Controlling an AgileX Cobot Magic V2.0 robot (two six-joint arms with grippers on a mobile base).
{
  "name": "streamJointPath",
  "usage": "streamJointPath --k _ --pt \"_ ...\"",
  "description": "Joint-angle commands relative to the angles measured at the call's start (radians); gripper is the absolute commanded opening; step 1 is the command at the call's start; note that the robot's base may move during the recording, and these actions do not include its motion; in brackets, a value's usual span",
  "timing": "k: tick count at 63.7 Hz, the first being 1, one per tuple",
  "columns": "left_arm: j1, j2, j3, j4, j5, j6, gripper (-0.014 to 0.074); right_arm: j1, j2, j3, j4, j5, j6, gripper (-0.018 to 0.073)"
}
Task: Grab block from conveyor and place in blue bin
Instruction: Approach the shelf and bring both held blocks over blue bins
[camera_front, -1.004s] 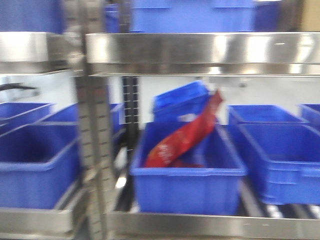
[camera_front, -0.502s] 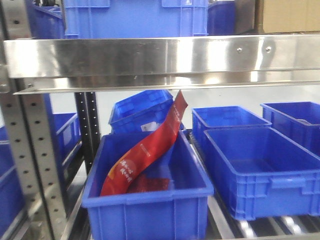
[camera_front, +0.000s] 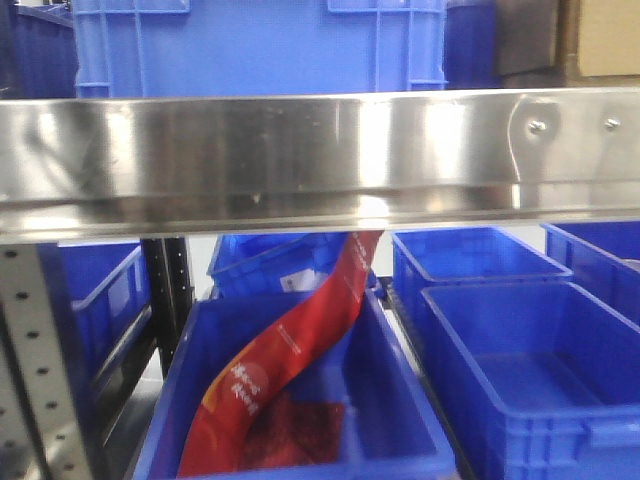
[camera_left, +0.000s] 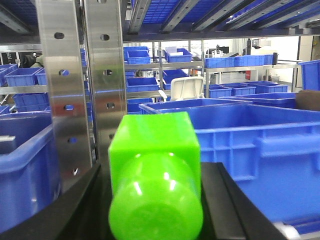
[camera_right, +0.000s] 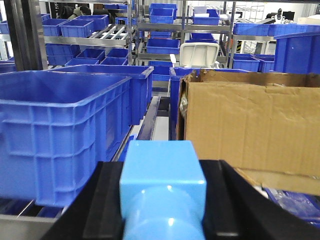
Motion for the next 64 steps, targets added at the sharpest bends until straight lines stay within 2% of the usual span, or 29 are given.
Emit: streamJointPath --k 1,64 --pt "0.002 -0.002 0.002 -0.01 -0.014 0.001 -0.0111 -0.004 -0.005 -0.005 -0.002 -0.015 -0.005 -0.0162" --pt "0.002 -0.002 0.002 -0.01 -0.014 0.001 -0.0111 -0.004 -0.005 -0.005 -0.002 -0.015 -0.005 -0.0162"
